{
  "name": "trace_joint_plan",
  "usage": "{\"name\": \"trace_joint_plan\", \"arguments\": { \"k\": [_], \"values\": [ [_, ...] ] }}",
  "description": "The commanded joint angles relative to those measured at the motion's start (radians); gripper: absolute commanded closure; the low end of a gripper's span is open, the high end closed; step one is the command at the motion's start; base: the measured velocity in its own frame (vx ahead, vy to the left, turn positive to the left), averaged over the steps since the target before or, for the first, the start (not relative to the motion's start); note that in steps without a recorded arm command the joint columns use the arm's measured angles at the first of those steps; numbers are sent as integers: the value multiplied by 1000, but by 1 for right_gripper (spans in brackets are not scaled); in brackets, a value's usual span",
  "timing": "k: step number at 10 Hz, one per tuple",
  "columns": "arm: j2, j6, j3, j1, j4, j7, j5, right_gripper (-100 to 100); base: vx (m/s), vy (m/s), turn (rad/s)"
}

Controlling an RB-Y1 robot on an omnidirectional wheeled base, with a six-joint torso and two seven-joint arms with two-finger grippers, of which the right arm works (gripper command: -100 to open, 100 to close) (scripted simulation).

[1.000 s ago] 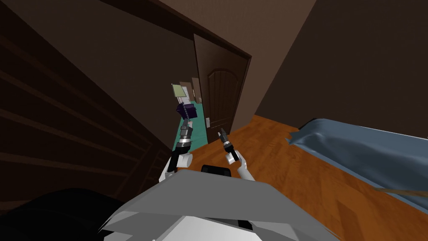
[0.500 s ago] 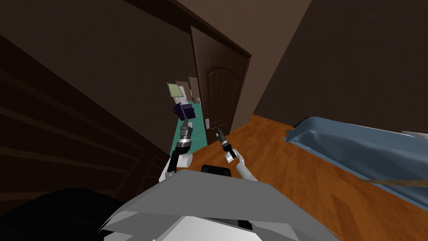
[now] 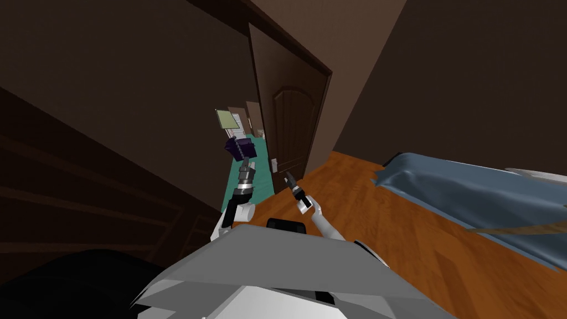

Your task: Pull the door open

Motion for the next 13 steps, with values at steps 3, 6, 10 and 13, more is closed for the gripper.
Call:
{"name": "trace_joint_plan", "arguments": {
  "k": [3,6,10,13],
  "values": [
    [-8,1,36,-58,79,-16,-2,-100,70,85,-79],
    [-17,0,77,-122,167,-34,-3,-100,106,105,-103],
    [-26,-1,112,-177,243,-50,-5,-100,111,99,-72],
    [-25,-7,123,-196,276,-53,-5,-100,107,75,-52]
  ]
}}
